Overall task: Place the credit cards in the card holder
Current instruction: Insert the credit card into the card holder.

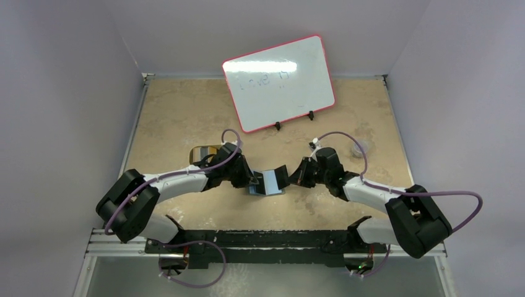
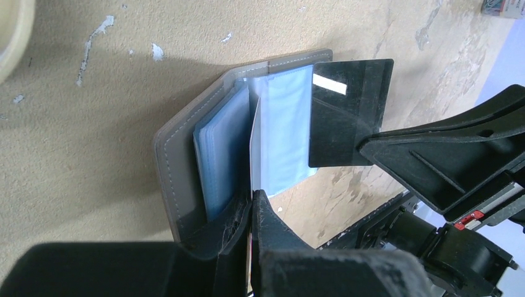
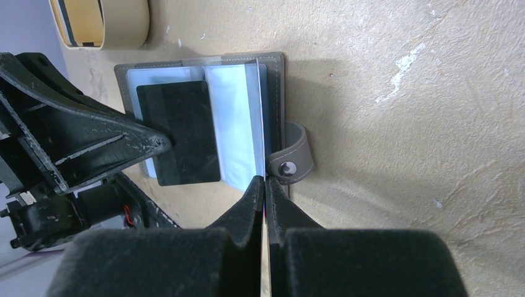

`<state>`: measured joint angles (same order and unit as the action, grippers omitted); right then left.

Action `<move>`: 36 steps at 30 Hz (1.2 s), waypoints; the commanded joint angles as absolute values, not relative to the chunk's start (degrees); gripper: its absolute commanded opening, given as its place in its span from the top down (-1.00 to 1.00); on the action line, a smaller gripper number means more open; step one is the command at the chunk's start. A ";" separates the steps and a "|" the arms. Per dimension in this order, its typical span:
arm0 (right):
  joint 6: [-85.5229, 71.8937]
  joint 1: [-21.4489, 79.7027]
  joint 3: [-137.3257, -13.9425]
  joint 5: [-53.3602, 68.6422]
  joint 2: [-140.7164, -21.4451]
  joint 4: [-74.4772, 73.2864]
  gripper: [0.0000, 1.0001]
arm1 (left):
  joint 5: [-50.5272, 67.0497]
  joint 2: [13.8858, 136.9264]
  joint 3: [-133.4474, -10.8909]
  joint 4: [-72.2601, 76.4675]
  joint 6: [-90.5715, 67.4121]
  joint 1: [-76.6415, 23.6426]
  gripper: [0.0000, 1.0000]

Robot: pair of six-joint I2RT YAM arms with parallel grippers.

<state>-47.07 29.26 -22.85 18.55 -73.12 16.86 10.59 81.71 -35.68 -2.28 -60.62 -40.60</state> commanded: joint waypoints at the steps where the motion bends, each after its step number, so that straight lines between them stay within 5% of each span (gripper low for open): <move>1: -46.76 29.66 -21.97 17.14 -73.32 16.95 1.00 | 9.75 81.47 -34.99 -0.38 -61.51 -40.77 1.00; 36: -47.46 30.16 -19.37 18.28 -75.58 21.34 1.00 | 10.10 86.00 -33.29 9.29 -63.79 -41.09 1.00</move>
<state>-47.83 29.93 -20.43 18.94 -74.65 21.74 11.20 85.21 -34.04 6.22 -63.00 -40.60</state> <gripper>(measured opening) 0.005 0.009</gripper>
